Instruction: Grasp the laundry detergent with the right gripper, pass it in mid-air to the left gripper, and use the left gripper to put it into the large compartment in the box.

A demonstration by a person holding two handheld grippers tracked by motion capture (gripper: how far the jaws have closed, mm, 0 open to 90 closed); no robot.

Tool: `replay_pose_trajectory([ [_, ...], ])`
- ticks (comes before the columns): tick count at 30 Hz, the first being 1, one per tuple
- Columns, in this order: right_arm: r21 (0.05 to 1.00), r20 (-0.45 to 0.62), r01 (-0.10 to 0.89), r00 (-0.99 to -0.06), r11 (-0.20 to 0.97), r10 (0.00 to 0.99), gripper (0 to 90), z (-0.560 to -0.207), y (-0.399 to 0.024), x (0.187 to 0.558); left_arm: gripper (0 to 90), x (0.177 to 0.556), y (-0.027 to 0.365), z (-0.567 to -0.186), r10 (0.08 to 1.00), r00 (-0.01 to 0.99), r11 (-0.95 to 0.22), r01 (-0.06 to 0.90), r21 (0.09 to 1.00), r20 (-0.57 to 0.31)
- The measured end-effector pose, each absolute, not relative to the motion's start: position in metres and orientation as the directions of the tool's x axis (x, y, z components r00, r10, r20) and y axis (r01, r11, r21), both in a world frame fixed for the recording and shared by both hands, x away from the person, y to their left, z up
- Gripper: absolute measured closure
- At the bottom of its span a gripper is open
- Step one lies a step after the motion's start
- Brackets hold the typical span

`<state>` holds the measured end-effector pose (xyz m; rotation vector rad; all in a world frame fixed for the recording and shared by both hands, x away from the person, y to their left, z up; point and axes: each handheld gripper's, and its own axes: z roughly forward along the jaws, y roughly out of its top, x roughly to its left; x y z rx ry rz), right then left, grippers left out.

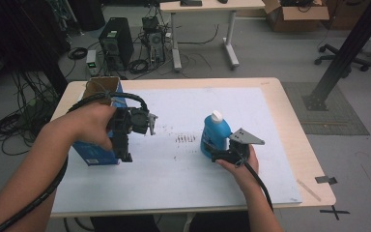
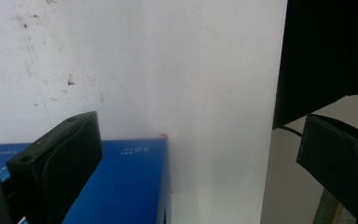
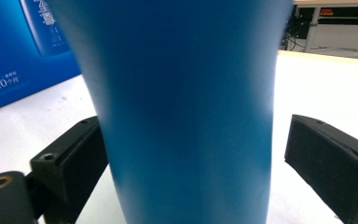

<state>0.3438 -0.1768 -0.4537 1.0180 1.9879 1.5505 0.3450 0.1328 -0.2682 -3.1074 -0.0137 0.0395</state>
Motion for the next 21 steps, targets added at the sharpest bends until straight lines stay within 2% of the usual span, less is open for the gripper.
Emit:
replay_pose_trajectory([
  [21, 0.952, 0.072, 0.269, -0.661, 0.146, 0.747, 26.7, -0.4597, -0.1735, 0.3418, 0.4, 0.3459, 0.1306, -0.2688, 0.000, 1.000, -0.999, -0.001, -0.042, -0.020],
])
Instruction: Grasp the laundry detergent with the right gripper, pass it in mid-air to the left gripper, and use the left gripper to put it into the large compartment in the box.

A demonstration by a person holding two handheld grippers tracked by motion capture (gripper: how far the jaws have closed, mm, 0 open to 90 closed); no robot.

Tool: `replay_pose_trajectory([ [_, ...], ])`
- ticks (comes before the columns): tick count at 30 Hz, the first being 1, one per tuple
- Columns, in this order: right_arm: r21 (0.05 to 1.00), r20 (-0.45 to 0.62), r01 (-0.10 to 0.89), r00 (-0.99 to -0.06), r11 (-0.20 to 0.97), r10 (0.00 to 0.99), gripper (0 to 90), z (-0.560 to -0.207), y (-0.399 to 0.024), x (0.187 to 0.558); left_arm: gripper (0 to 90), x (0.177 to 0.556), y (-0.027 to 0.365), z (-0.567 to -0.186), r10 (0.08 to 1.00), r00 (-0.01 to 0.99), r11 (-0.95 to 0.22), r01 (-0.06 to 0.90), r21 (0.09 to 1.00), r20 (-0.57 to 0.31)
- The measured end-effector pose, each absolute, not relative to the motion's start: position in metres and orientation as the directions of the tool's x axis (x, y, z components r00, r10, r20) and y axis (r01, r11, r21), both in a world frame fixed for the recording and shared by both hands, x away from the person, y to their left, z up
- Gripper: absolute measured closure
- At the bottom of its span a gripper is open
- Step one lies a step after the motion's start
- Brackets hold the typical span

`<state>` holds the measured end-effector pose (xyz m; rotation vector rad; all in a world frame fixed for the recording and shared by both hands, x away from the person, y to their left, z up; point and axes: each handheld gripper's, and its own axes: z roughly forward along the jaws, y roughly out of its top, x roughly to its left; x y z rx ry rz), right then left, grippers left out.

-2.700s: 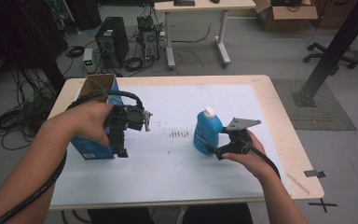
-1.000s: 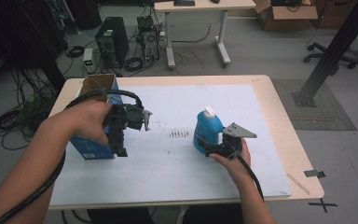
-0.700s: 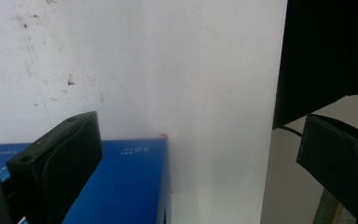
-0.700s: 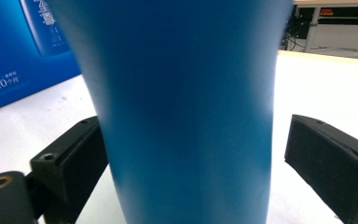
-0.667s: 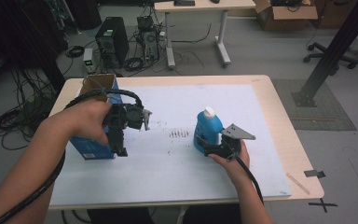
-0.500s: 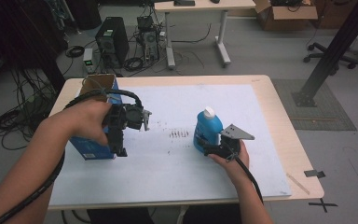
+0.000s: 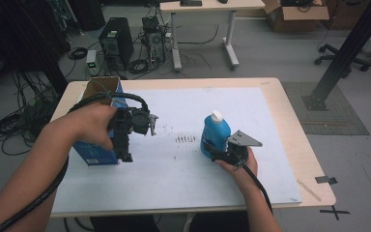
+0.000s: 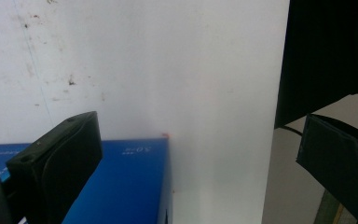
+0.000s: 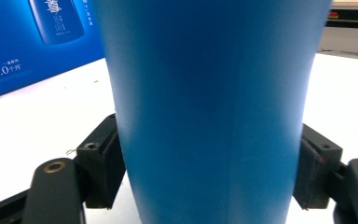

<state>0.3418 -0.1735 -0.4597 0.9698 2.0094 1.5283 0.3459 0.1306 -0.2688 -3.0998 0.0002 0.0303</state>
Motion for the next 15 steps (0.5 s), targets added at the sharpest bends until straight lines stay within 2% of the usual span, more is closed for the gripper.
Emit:
replay_pose_trajectory([
  [9, 0.957, 0.063, 0.253, -0.662, 0.143, 0.747, 33.2, -0.4602, -0.1737, 0.3429, 0.4, 0.3462, 0.1318, -0.2700, 0.008, 1.000, -0.999, 0.007, -0.033, -0.023],
  [12, 0.960, 0.053, 0.237, -0.675, 0.147, 0.736, 41.0, -0.4605, -0.1721, 0.3424, 0.4, 0.3472, 0.1318, -0.2705, 0.010, 1.000, -0.999, 0.009, -0.035, -0.023],
  [15, 0.963, 0.042, 0.222, -0.676, 0.150, 0.736, 41.9, -0.4611, -0.1716, 0.3418, 0.4, 0.3473, 0.1306, -0.2706, 0.008, 1.000, -0.999, 0.007, -0.035, -0.025],
])
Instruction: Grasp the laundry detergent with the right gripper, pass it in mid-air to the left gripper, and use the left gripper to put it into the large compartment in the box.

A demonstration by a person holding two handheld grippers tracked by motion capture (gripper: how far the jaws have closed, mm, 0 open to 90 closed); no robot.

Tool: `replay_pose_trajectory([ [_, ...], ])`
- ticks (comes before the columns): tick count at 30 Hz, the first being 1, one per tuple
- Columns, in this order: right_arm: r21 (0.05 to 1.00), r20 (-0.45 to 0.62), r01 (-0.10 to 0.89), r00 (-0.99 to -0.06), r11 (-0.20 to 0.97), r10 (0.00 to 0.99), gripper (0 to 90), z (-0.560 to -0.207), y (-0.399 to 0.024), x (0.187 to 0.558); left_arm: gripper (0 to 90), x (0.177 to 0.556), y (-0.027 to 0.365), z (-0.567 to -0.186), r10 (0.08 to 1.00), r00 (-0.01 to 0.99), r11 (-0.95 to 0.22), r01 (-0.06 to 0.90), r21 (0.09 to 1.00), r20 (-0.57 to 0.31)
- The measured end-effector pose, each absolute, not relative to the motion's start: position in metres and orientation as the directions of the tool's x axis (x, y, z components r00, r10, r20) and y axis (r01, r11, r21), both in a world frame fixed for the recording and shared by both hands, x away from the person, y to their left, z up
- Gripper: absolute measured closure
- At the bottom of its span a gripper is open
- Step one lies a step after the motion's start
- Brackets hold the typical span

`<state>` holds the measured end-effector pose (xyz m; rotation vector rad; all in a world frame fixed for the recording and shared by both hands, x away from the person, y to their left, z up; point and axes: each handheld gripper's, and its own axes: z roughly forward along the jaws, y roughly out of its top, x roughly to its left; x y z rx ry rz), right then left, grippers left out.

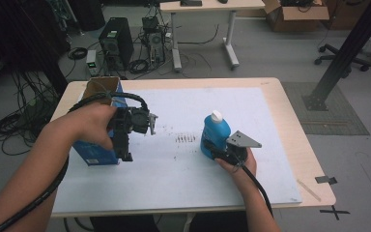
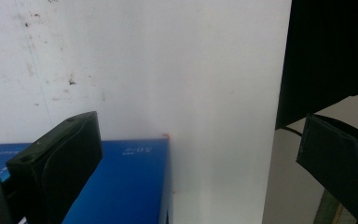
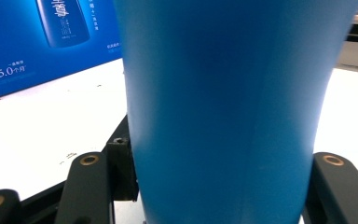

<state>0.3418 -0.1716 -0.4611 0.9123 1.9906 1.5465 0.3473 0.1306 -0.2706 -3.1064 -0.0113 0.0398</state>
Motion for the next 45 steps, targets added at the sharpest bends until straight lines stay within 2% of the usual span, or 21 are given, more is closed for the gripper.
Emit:
replay_pose_trajectory([
  [12, 0.961, -0.024, 0.180, -0.701, 0.210, 0.713, 45.6, -0.459, -0.170, 0.341, 0.4, 0.349, 0.126, -0.268, -0.005, 1.000, -0.999, -0.006, -0.038, -0.019],
  [19, 0.959, -0.007, 0.191, -0.725, 0.211, 0.689, 45.6, -0.452, -0.172, 0.341, 0.4, 0.351, 0.126, -0.265, -0.001, 1.000, -0.999, -0.001, -0.039, -0.015],
  [34, 0.971, -0.013, 0.136, -0.795, 0.199, 0.607, 45.3, -0.390, -0.195, 0.345, 0.4, 0.353, 0.124, -0.246, 0.004, 1.000, -0.999, 0.005, -0.033, 0.016],
  [45, 0.965, -0.021, 0.105, -0.883, 0.240, 0.470, 45.3, -0.361, -0.208, 0.347, 0.4, 0.355, 0.118, -0.233, 0.001, 1.000, -1.000, 0.001, -0.027, 0.014],
])
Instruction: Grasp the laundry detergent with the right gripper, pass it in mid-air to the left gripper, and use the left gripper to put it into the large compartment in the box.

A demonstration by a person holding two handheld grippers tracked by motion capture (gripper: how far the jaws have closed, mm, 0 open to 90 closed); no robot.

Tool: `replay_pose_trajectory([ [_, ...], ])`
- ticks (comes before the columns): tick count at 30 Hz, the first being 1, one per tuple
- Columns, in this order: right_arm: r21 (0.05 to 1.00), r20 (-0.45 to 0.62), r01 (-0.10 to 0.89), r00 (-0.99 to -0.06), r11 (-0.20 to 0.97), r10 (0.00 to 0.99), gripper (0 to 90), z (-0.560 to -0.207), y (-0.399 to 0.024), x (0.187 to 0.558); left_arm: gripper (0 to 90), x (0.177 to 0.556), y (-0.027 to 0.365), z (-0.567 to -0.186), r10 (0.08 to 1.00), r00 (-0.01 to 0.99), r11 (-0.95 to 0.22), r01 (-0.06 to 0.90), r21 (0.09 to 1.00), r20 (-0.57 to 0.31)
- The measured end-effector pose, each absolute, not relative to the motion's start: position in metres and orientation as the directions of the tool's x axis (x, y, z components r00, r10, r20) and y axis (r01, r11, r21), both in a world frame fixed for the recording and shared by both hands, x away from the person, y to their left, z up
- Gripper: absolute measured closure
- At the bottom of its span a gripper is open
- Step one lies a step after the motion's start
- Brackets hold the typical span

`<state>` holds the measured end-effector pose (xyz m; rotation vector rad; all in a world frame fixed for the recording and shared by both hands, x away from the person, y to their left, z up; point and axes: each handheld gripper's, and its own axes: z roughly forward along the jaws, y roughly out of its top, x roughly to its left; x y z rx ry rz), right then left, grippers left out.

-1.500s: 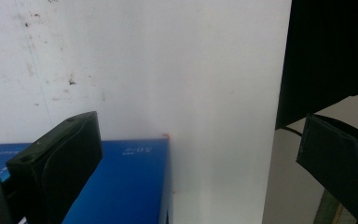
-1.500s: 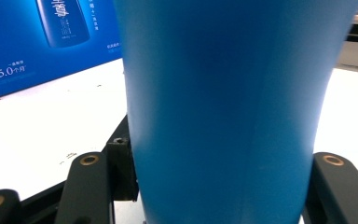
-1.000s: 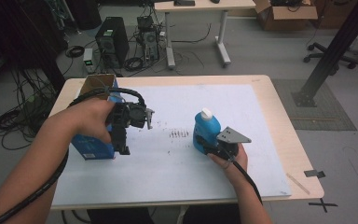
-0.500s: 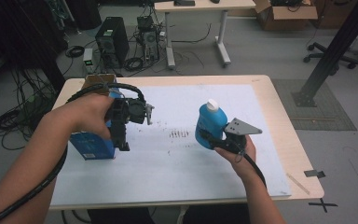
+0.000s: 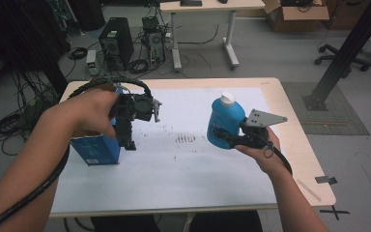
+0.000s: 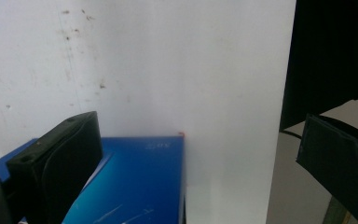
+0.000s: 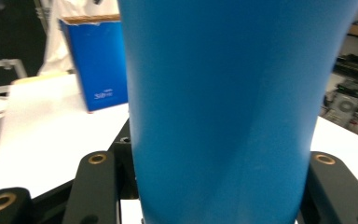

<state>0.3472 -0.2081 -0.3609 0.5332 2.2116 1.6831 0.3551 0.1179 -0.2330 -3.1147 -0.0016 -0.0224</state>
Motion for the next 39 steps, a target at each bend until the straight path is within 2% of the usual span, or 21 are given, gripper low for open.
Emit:
replay_pose_trajectory([
  [11, 0.957, -0.061, 0.032, -0.949, 0.288, 0.310, 45.3, -0.350, -0.199, 0.340, 0.4, 0.357, 0.106, -0.225, -0.017, 1.000, -1.000, -0.017, -0.007, 0.009],
  [19, 0.949, -0.065, 0.005, -0.975, 0.315, 0.211, 45.2, -0.356, -0.186, 0.337, 0.4, 0.357, 0.099, -0.224, -0.031, 1.000, -1.000, -0.031, 0.002, 0.001],
  [27, 0.948, -0.051, -0.002, -0.988, 0.319, 0.146, 45.2, -0.367, -0.171, 0.336, 0.4, 0.356, 0.091, -0.225, -0.047, 0.999, -0.999, -0.047, -0.001, -0.008],
  [39, 0.950, -0.026, 0.013, -0.992, 0.312, 0.121, 45.3, -0.384, -0.155, 0.338, 0.4, 0.353, 0.081, -0.225, -0.069, 0.998, -0.998, -0.068, 0.014, -0.008],
])
